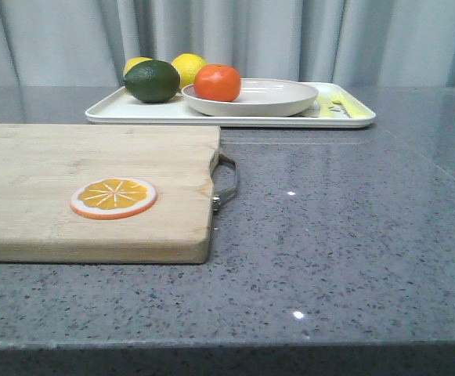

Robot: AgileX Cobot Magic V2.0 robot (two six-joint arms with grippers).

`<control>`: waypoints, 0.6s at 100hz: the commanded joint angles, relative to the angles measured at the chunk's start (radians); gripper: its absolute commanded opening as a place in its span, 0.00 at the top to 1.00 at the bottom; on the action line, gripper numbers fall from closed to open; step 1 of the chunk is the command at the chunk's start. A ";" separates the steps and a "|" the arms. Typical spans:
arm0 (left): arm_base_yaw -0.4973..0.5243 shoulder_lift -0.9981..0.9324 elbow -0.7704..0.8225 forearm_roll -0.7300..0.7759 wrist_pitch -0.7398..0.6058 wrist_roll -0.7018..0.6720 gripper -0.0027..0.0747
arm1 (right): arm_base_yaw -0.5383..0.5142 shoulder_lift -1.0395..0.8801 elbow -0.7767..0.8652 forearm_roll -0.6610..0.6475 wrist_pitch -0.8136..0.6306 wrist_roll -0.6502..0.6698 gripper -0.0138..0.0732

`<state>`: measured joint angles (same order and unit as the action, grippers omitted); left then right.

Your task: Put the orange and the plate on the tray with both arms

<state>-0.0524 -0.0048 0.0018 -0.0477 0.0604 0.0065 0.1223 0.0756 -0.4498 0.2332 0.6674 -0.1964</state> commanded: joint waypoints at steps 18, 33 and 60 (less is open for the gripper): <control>0.072 -0.033 0.008 0.005 -0.060 0.001 0.99 | -0.001 0.010 -0.021 0.007 -0.080 -0.008 0.82; 0.074 -0.033 0.008 0.005 -0.029 0.001 0.99 | -0.001 0.010 -0.021 0.007 -0.080 -0.008 0.82; 0.074 -0.033 0.008 0.005 -0.040 0.001 0.99 | -0.001 0.010 -0.021 0.007 -0.080 -0.008 0.82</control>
<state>0.0210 -0.0048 0.0018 -0.0415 0.0956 0.0065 0.1223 0.0756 -0.4477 0.2332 0.6659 -0.1964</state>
